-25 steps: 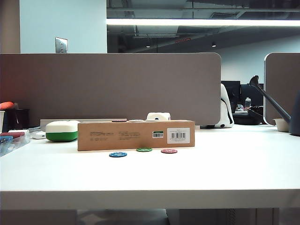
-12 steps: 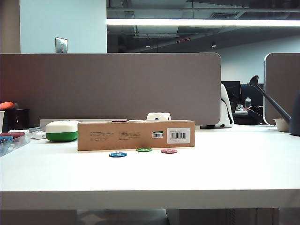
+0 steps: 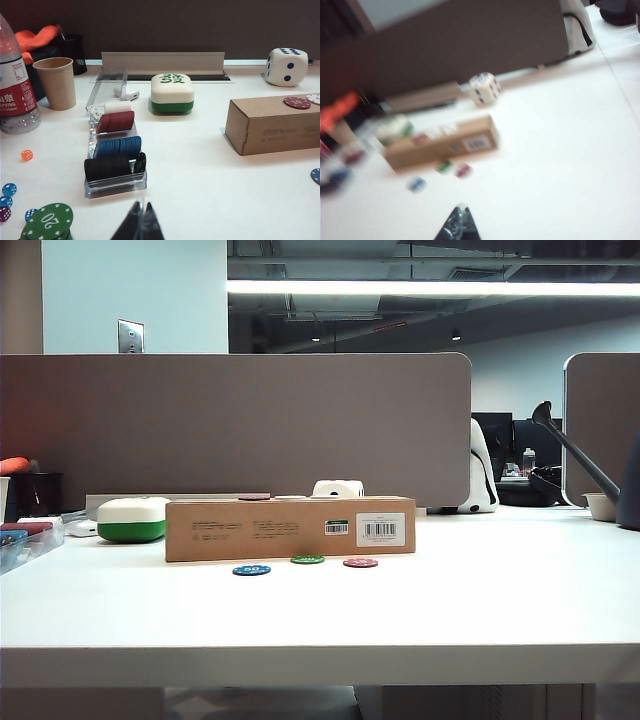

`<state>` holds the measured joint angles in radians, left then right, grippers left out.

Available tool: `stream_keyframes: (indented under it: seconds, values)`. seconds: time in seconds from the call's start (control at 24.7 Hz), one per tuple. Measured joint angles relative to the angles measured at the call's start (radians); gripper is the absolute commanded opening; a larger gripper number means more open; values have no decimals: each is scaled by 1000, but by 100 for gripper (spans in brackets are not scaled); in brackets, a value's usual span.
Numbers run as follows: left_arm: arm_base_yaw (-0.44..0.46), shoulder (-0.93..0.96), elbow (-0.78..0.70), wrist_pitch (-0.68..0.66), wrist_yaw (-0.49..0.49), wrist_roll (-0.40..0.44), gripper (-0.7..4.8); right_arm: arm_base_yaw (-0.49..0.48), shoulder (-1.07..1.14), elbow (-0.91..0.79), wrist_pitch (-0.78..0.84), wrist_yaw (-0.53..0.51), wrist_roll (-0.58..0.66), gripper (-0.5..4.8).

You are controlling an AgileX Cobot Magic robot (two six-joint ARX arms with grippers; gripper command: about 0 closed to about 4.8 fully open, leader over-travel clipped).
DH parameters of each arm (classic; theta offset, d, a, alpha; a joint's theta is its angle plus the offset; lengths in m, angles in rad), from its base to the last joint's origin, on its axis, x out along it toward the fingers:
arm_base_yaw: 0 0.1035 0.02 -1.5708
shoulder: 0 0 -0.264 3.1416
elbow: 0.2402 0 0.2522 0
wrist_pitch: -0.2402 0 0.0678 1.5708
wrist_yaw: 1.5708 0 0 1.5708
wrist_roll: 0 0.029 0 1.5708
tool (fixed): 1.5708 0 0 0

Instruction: Push the chip, whose value equals the sum of all the chip values on the rectangular box, forward next to the box.

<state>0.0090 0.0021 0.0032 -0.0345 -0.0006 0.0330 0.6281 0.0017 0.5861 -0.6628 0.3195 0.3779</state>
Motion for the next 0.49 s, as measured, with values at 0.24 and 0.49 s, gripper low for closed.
stream_keyframes:
  seconds: [0.24, 0.49]
  values:
    - [0, 0, 0, 0, 0, 0, -5, -53, 0, -164, 182, 103, -203, -5]
    - [0, 0, 0, 0, 0, 0, -5, -164, 0, -459, 533, 71, -266, -5]
